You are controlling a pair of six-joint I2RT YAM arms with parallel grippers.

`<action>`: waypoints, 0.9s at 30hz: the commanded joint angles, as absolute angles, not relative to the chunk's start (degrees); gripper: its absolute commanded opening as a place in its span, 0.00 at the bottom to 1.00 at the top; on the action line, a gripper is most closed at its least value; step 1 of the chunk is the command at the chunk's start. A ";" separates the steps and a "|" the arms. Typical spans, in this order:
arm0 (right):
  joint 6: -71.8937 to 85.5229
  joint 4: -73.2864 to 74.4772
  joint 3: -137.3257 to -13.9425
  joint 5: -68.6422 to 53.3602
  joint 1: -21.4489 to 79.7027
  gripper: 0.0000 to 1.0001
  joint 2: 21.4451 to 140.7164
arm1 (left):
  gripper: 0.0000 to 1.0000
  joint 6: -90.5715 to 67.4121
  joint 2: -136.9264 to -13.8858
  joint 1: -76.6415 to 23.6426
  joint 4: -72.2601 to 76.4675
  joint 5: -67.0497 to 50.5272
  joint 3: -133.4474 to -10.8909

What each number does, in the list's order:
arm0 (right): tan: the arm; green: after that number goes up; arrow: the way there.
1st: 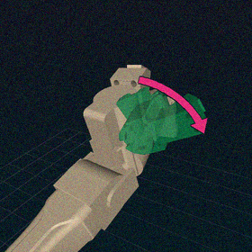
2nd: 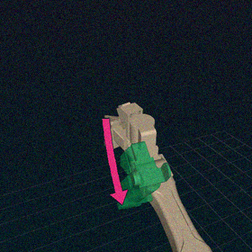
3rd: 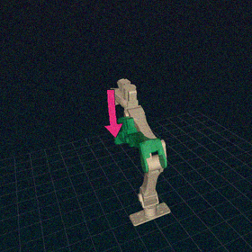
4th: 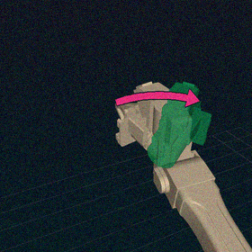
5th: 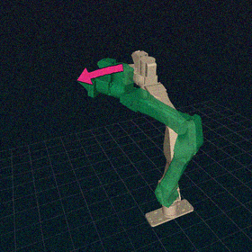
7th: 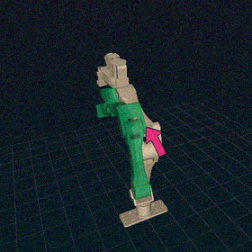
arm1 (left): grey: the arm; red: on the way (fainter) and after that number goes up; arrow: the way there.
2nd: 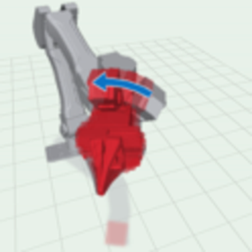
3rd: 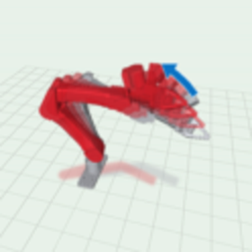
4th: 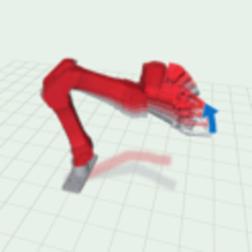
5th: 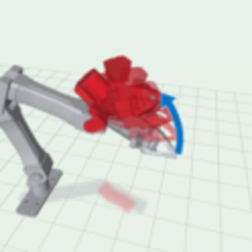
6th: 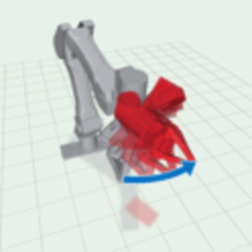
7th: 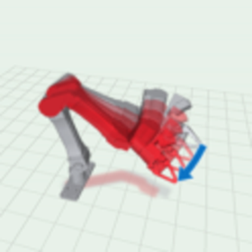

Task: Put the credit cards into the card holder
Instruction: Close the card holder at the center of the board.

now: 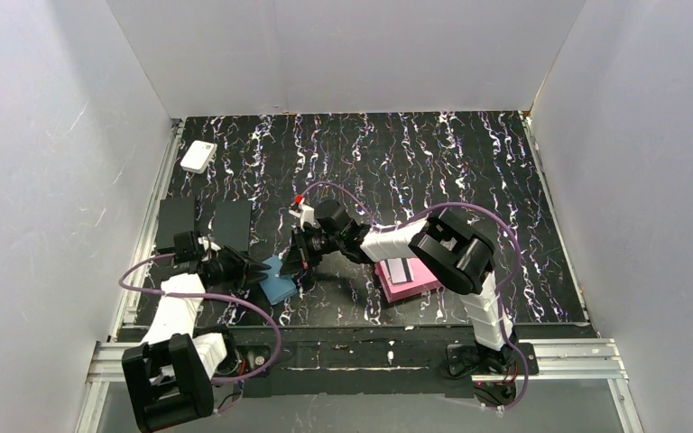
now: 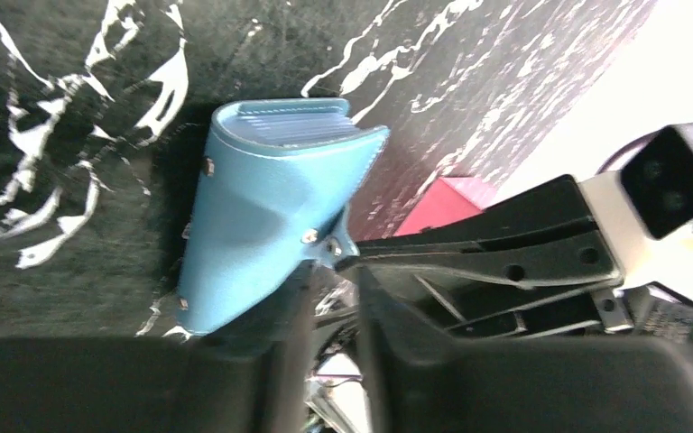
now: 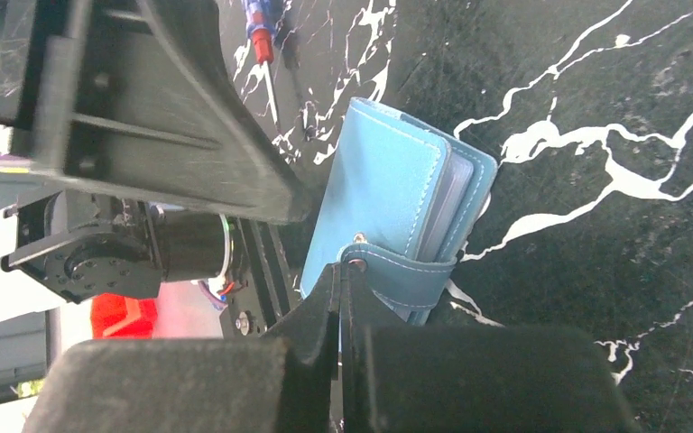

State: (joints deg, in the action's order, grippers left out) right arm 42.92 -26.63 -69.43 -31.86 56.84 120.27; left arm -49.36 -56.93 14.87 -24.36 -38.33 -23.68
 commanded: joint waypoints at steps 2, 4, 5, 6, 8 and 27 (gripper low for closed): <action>41.09 -29.53 -72.43 -36.52 56.95 0.01 120.03 | 0.08 -48.33 -64.43 13.60 -25.34 -34.21 -23.75; 41.27 -30.13 -73.13 -37.65 57.11 0.01 121.10 | 0.05 -47.55 -67.65 11.89 -24.75 -32.43 -24.08; 41.32 -30.11 -73.69 -37.94 57.36 0.01 121.77 | 0.04 -47.70 -68.19 11.15 -24.08 -31.93 -23.77; 41.25 -29.07 -74.66 -37.66 57.60 0.01 122.51 | 0.02 -48.01 -68.45 10.84 -23.83 -31.79 -23.45; 41.89 -29.03 -75.06 -37.70 57.74 0.01 123.27 | 0.00 -48.26 -68.48 10.68 -23.82 -31.29 -23.10; 37.17 -22.60 -78.07 -37.31 58.96 0.01 126.46 | 0.00 -48.53 -68.19 8.94 -24.04 -29.20 -22.75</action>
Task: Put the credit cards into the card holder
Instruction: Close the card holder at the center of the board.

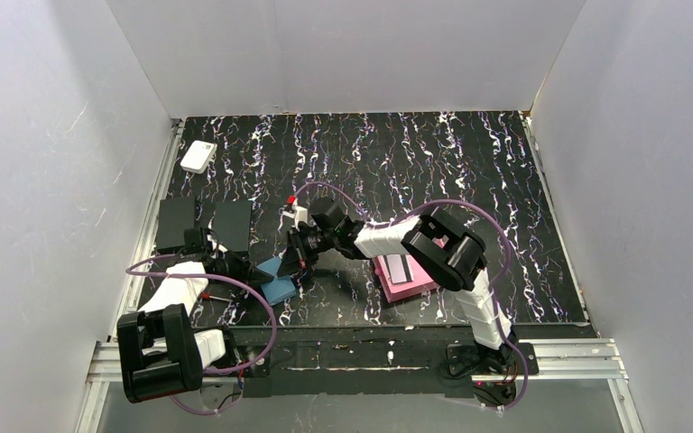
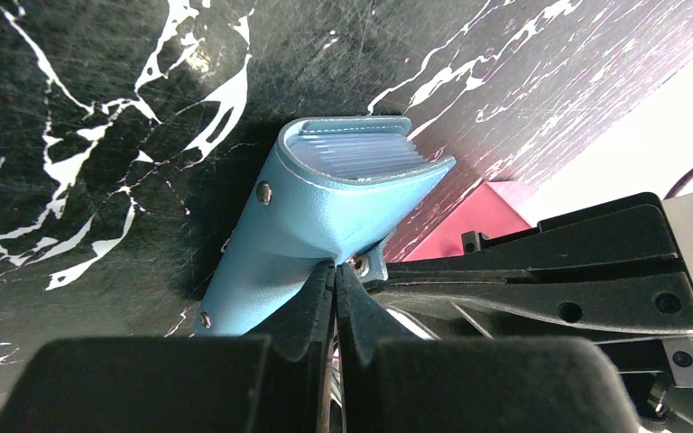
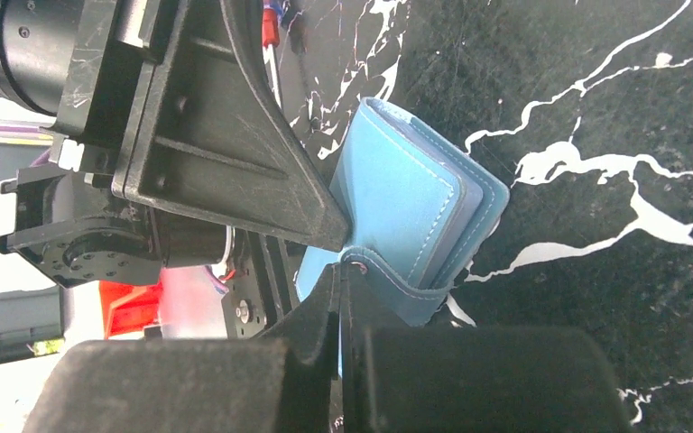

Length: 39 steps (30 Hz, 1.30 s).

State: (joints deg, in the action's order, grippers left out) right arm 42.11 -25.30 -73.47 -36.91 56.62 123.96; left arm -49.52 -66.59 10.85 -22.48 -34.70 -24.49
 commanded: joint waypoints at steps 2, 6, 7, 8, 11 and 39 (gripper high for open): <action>34.15 -18.05 -80.19 -36.43 59.42 0.01 127.05 | 0.00 -48.47 -68.35 8.75 -24.06 -29.05 -22.70; 28.48 -8.58 -84.60 -34.43 60.41 0.01 129.14 | 0.00 -48.56 -68.38 8.33 -24.08 -28.57 -22.59; 27.26 -6.22 -85.54 -34.11 60.58 0.01 129.89 | 0.00 -48.58 -68.47 8.29 -24.08 -28.60 -22.59; 25.95 -4.17 -86.15 -33.17 60.94 0.01 130.25 | 0.00 -48.60 -68.49 8.20 -24.08 -28.54 -22.59; 21.91 3.61 -89.19 -30.29 62.04 0.01 132.15 | 0.00 -48.59 -68.46 8.14 -23.98 -28.17 -22.59; 16.79 25.23 -100.22 -26.42 62.84 0.36 134.87 | 0.11 -42.12 -60.75 7.63 -35.95 -25.22 -35.97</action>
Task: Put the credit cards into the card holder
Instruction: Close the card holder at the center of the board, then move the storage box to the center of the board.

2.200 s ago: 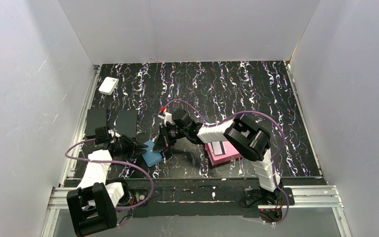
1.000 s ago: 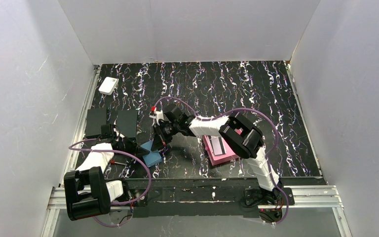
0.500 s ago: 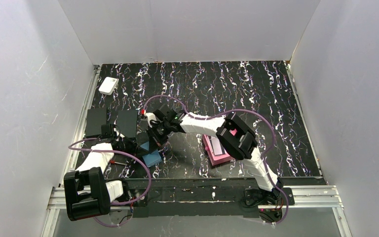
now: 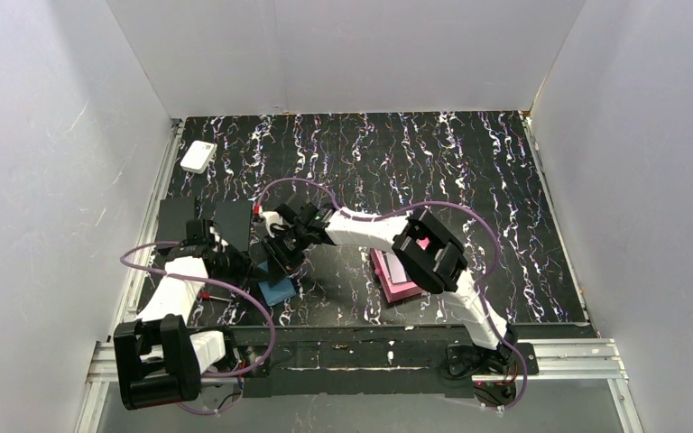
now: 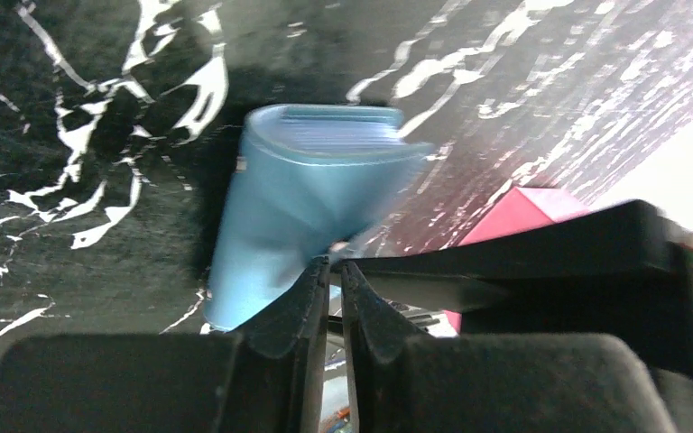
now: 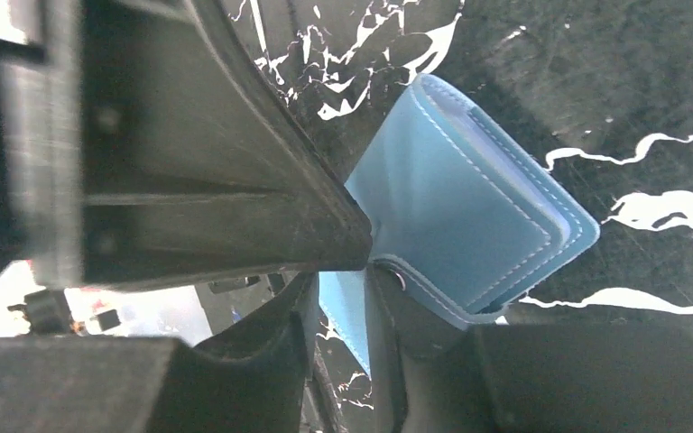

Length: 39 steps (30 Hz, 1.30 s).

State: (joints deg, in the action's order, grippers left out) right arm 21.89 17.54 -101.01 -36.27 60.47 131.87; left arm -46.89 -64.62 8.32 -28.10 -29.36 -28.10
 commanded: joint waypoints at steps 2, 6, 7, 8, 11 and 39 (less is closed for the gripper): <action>17.09 26.14 -102.50 -27.90 61.98 0.42 132.37 | 0.19 -40.33 -59.93 7.65 -39.83 -24.68 -39.97; 17.46 26.35 -103.15 -28.07 60.45 0.56 126.41 | 0.31 -37.86 -58.16 7.58 -44.00 -24.45 -43.74; 17.49 26.55 -102.34 -28.17 59.87 0.58 124.91 | 0.35 -37.61 -57.52 7.62 -44.37 -24.73 -43.76; 17.42 26.81 -101.24 -28.21 59.33 0.60 123.42 | 0.40 -37.54 -56.96 7.57 -44.46 -25.19 -43.46; 16.85 26.83 -95.69 -28.40 57.85 0.67 117.87 | 0.52 -37.80 -56.08 7.62 -44.47 -26.43 -41.60; 19.13 25.03 -60.00 -3.02 55.10 0.77 91.40 | 0.70 -43.02 -58.76 -8.91 -38.03 -17.52 -37.66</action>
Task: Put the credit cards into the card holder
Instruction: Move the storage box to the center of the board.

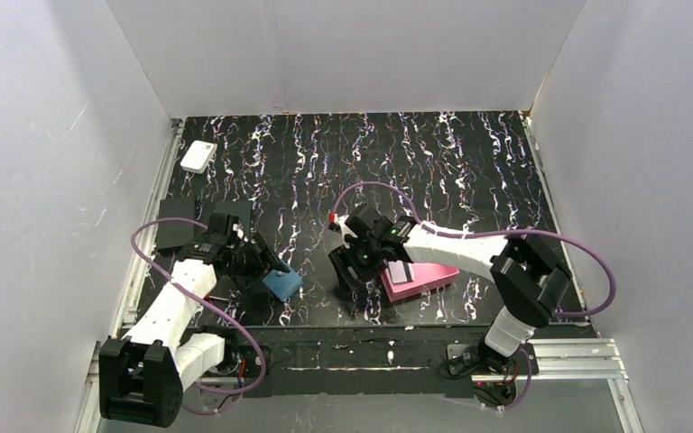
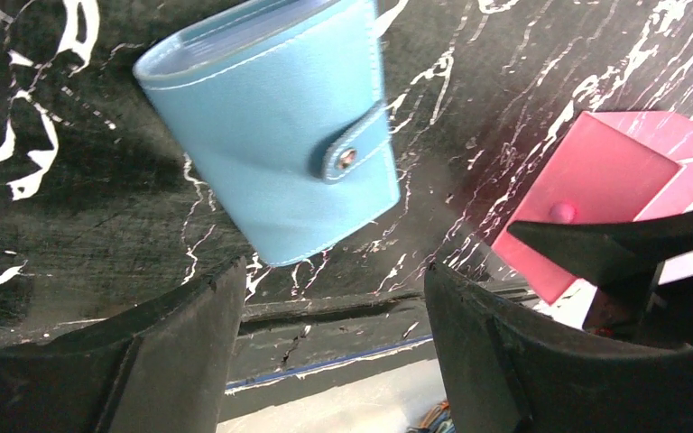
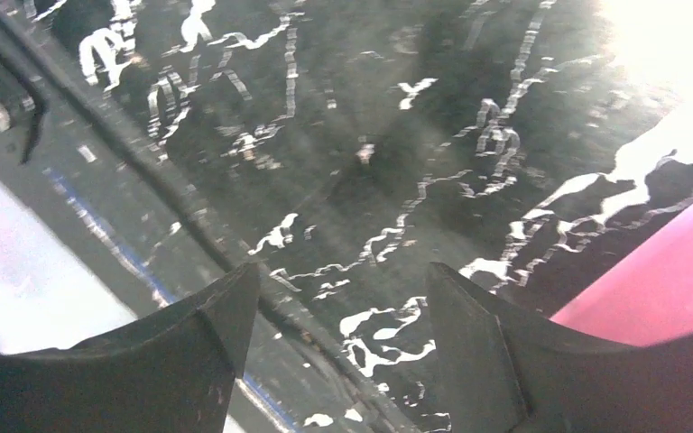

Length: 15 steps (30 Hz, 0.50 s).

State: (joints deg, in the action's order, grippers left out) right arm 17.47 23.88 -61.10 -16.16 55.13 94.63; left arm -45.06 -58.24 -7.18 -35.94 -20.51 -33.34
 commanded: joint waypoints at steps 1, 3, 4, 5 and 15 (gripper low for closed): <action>19.40 25.65 -59.90 0.07 55.11 0.77 91.07 | 0.70 -42.80 -58.94 -9.17 -38.17 -17.49 -38.08; 20.47 26.70 -59.58 6.34 55.06 0.77 90.12 | 0.70 -42.24 -59.51 -9.79 -38.15 -17.66 -38.96; 20.71 26.99 -59.31 8.98 54.98 0.77 89.52 | 0.70 -41.96 -59.98 -10.17 -38.10 -17.79 -39.46; 21.00 27.19 -58.90 11.10 54.63 0.77 89.00 | 0.70 -41.54 -60.62 -10.49 -38.00 -18.21 -39.88; 22.59 27.06 -49.60 19.11 36.30 0.79 83.00 | 0.70 -37.49 -71.19 -12.81 -36.53 -24.54 -47.95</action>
